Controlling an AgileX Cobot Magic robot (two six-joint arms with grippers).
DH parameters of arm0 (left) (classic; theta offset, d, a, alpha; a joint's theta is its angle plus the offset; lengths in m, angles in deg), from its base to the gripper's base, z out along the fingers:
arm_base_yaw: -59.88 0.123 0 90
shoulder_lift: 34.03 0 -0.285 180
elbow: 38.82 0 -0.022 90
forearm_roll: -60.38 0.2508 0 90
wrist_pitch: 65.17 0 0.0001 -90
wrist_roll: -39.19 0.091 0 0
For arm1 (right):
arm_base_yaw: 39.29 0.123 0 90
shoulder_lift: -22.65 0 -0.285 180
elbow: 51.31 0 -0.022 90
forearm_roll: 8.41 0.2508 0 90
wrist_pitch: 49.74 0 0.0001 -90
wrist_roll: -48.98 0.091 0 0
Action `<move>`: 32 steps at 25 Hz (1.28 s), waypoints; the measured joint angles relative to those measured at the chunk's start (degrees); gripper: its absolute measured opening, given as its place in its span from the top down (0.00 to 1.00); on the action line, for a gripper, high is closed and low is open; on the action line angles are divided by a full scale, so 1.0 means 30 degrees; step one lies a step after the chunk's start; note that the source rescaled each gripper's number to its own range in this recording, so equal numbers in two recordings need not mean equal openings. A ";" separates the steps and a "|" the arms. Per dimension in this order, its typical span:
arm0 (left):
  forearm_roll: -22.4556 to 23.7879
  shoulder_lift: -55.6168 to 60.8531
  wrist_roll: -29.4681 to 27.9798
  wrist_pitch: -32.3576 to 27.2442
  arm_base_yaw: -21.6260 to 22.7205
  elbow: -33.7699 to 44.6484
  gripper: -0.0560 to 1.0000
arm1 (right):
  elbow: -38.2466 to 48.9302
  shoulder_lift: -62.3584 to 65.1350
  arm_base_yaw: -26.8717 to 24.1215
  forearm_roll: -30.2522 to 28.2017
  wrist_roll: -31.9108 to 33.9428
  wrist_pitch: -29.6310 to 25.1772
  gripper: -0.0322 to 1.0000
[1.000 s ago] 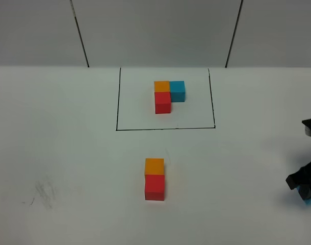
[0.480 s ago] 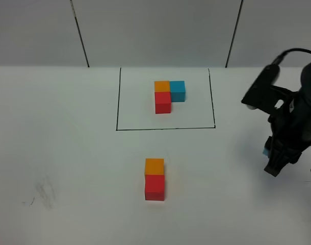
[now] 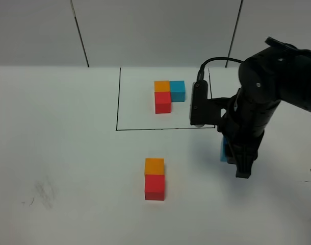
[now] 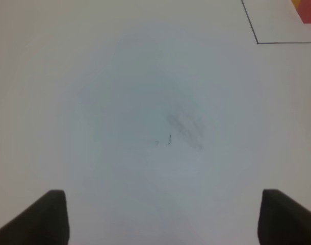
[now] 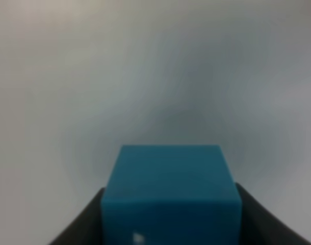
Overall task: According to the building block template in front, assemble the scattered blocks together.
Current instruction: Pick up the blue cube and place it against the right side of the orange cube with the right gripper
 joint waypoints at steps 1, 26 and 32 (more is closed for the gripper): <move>0.0000 0.0000 0.0000 0.0000 0.0000 0.0000 0.34 | -0.0275 -0.0310 0.0091 0.0094 -0.0158 0.0003 0.96; 0.0000 0.0000 0.0019 0.0000 0.0000 0.0000 0.34 | -0.4940 -0.5960 0.1597 0.2445 -0.2867 -0.0266 0.96; 0.0000 0.0000 0.0019 0.0000 0.0000 0.0000 0.34 | -0.5091 -0.6166 0.2037 0.2808 -0.3026 0.0345 0.96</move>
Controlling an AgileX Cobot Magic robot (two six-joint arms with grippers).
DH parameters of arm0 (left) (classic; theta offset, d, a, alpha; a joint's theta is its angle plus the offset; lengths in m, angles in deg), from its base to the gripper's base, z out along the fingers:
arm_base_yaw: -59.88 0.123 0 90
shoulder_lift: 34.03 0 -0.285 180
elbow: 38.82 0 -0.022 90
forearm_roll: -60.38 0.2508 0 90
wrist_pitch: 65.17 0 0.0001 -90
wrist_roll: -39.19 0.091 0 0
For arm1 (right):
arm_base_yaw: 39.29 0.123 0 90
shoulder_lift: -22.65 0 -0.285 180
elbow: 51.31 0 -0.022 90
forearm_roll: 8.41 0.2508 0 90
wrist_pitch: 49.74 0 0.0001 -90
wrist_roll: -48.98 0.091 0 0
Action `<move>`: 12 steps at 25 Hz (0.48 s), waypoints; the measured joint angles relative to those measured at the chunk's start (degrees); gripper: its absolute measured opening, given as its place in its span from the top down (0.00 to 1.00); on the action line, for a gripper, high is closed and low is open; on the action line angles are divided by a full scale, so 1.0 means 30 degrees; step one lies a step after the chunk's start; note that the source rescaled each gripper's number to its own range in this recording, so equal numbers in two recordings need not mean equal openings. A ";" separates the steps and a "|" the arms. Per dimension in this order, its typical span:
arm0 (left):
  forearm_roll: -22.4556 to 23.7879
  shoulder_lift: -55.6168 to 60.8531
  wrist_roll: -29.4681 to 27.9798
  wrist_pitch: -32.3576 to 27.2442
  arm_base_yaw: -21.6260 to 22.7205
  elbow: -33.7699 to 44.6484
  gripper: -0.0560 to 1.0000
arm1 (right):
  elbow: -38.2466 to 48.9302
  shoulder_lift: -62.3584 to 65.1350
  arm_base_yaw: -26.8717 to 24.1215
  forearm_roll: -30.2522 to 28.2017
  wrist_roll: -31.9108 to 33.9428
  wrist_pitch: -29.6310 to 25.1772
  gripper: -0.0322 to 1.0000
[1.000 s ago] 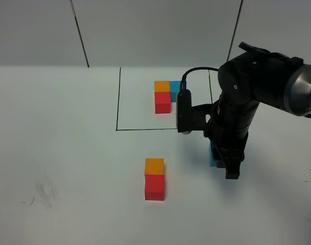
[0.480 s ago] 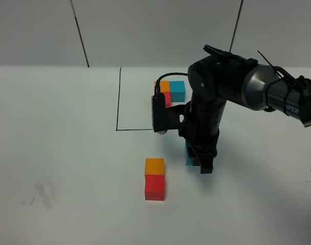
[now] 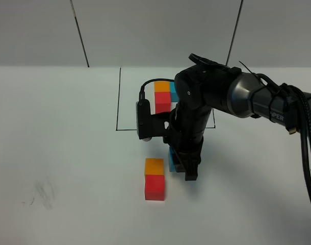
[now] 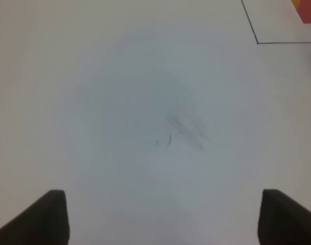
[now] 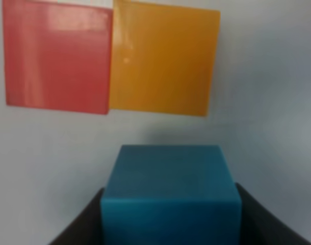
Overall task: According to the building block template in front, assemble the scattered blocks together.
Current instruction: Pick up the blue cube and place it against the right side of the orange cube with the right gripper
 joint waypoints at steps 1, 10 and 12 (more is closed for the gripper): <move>0.0000 0.0000 0.0000 0.0000 0.0000 0.0000 0.34 | 0.0000 -0.0054 0.0025 0.0044 -0.0023 0.0060 0.96; 0.0000 0.0000 0.0000 0.0000 0.0000 0.0000 0.34 | 0.0000 -0.0358 0.0141 0.0159 -0.0173 0.0483 0.96; 0.0000 0.0000 0.0000 0.0000 0.0000 0.0000 0.34 | 0.0000 -0.0419 0.0141 0.0159 -0.0257 0.0587 0.96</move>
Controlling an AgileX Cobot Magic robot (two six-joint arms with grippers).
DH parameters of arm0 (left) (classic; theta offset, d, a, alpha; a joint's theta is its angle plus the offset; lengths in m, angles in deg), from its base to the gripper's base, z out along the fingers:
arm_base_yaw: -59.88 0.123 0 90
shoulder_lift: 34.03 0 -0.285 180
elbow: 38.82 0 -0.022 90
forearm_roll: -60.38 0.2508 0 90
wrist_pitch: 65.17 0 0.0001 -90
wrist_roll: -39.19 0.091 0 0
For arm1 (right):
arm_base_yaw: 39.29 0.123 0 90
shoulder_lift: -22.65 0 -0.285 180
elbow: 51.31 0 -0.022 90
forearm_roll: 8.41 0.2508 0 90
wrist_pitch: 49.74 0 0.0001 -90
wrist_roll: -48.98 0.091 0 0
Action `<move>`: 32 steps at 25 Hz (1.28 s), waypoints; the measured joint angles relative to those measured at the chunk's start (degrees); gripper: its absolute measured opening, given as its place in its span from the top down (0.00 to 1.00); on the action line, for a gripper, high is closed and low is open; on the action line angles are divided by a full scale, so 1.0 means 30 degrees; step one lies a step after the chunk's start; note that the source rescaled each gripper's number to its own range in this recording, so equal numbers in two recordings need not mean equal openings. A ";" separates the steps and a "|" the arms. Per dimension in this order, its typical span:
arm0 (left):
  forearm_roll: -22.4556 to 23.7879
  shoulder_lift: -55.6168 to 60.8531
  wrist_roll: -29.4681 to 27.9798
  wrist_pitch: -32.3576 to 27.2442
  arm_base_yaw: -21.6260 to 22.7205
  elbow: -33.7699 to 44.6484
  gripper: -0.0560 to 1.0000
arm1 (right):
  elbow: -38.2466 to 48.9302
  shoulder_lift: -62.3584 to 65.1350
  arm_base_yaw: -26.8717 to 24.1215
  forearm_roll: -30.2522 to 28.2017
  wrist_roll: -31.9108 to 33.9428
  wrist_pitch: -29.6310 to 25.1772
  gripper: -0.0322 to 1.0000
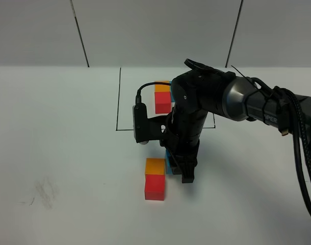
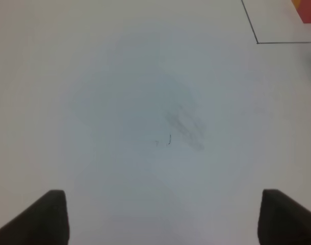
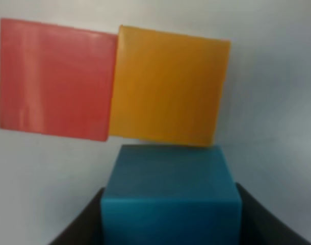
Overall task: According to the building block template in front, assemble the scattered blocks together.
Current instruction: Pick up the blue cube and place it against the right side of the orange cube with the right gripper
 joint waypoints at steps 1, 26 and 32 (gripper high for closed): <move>0.0000 0.0000 0.0000 0.0000 0.0000 0.0000 0.34 | 0.0000 -0.0032 0.0000 0.0000 -0.0019 0.0000 0.96; 0.0000 0.0000 0.0000 0.0000 0.0000 0.0000 0.34 | 0.0000 -0.1157 0.0000 0.0001 0.1082 0.0502 0.96; 0.0000 0.0000 0.0000 0.0000 0.0000 0.0000 0.34 | -0.0006 -0.1473 0.0000 0.0145 0.1953 0.0572 0.96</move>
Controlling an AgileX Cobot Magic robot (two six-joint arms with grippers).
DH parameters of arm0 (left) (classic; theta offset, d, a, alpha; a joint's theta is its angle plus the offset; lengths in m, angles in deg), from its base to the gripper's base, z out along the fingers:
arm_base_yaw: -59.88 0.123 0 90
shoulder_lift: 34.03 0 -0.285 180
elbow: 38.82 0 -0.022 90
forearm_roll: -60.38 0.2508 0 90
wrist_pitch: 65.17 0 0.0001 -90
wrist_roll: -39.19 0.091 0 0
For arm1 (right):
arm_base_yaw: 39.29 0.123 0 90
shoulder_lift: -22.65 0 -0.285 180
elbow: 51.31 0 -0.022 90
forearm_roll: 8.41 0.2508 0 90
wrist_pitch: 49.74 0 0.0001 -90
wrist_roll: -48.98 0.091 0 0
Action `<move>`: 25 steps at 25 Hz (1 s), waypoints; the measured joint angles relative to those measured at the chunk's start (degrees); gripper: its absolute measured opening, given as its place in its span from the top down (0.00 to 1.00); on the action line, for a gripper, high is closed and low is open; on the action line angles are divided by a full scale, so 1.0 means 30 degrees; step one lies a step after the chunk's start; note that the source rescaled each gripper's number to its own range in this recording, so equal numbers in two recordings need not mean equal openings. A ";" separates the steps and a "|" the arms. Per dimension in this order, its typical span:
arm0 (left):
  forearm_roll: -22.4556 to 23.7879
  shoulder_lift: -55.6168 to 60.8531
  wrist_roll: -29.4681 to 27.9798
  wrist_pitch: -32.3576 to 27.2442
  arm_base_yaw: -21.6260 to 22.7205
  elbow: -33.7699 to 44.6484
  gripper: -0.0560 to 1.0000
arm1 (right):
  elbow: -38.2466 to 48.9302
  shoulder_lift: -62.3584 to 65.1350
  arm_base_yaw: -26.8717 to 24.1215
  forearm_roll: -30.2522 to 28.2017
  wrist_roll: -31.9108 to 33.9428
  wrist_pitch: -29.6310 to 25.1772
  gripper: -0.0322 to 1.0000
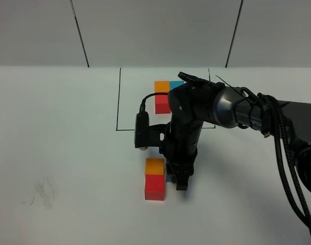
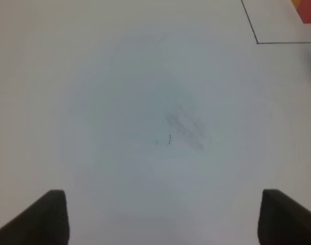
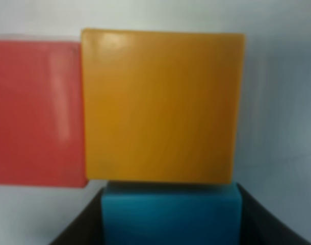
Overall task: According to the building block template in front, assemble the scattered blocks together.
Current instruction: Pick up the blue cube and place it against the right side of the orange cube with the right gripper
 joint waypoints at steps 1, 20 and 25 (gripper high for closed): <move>0.0000 0.0000 0.0000 0.0000 0.0000 0.0000 0.34 | -0.0016 -0.0007 0.0000 0.0038 0.0027 0.0000 0.96; 0.0000 0.0000 -0.0018 0.0000 0.0000 0.0000 0.34 | -0.0166 -0.0163 0.0000 0.0242 0.0945 0.0071 0.96; 0.0000 0.0000 -0.0018 0.0000 0.0000 0.0000 0.34 | -0.0166 -0.0169 0.0000 0.0242 0.0430 0.0051 0.96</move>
